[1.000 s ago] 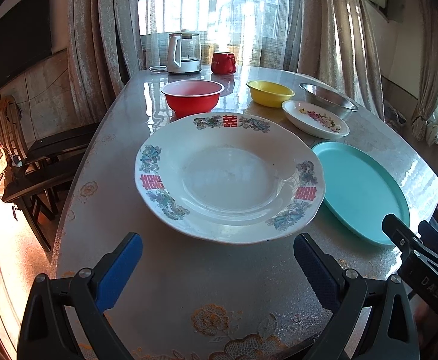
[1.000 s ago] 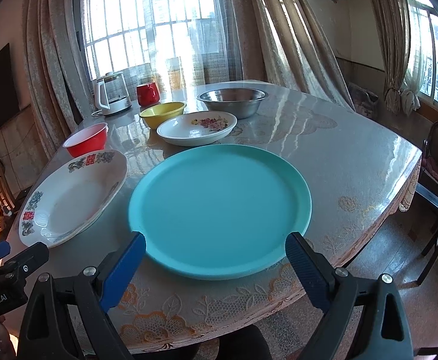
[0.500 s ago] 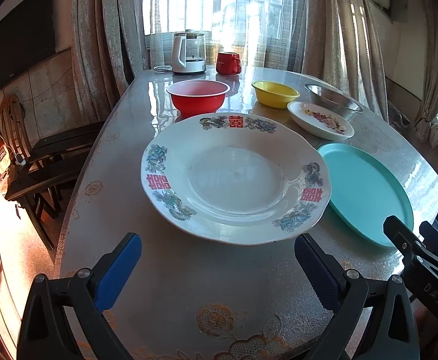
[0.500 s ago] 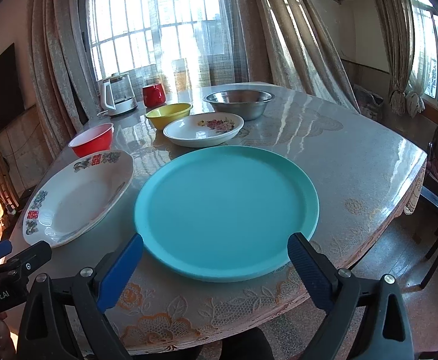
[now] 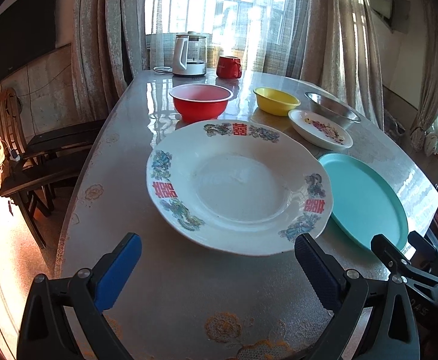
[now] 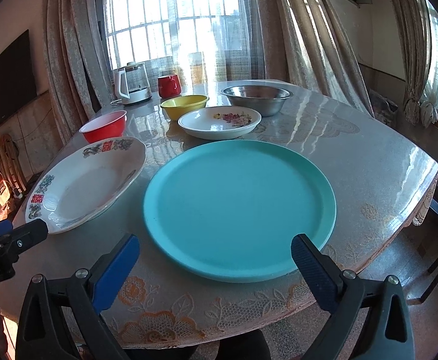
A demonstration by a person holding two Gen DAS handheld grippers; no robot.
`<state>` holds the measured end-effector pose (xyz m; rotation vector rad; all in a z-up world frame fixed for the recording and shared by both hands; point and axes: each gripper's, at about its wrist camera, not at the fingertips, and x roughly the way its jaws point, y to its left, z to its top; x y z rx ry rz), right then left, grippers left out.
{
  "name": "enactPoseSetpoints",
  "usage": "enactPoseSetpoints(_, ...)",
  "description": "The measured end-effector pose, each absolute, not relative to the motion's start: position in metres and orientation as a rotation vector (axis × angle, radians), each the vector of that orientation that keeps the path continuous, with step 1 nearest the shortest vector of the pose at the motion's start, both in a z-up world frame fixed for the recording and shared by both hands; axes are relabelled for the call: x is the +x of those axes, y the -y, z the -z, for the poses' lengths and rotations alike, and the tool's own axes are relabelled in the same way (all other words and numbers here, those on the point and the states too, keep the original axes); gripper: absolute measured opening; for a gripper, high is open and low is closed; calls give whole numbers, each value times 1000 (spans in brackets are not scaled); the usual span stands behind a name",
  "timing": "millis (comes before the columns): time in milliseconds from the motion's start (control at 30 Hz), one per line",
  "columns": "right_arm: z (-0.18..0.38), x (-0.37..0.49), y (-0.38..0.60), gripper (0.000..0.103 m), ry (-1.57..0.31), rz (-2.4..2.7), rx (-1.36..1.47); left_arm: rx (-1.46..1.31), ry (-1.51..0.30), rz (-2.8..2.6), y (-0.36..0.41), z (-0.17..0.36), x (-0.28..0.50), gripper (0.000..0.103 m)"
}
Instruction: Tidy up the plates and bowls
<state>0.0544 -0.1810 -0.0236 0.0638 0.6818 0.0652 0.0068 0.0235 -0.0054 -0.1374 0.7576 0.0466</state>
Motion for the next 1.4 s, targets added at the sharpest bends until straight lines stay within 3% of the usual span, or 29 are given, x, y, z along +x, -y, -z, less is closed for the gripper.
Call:
enactPoseSetpoints(267, 16, 63, 189, 102, -659, -54, 74, -293, -769, -42, -61, 7, 21, 103)
enactPoseSetpoints(367, 14, 72, 190, 96, -667, -105, 100, -395, -759, -5, -72, 9, 22, 103)
enactPoseSetpoints(633, 2, 98, 169, 90, -664, -239, 103, -343, -713, -47, -77, 5, 36, 103)
enactPoseSetpoints(833, 0, 132, 142, 86, -689, -358, 95, -476, -723, 6, -90, 18, 45, 103)
enactPoseSetpoints(1000, 11, 163, 116, 73, -753, -432, 64, -520, -675, 38, -94, 24, 49, 101)
enactPoseSetpoints(1067, 16, 172, 107, 65, -772, -454, 41, -542, -694, 69, -94, 27, 55, 95)
enactPoseSetpoints(1200, 27, 189, 98, 62, -819, -461, 37, -589, -723, 98, -96, 33, 64, 90)
enactPoseSetpoints(1267, 31, 196, 100, 55, -846, -501, 95, -610, -743, 119, -96, 37, 69, 79)
enactPoseSetpoints(1400, 36, 203, 101, 54, -880, -528, 142, -569, -750, 129, -90, 38, 76, 62)
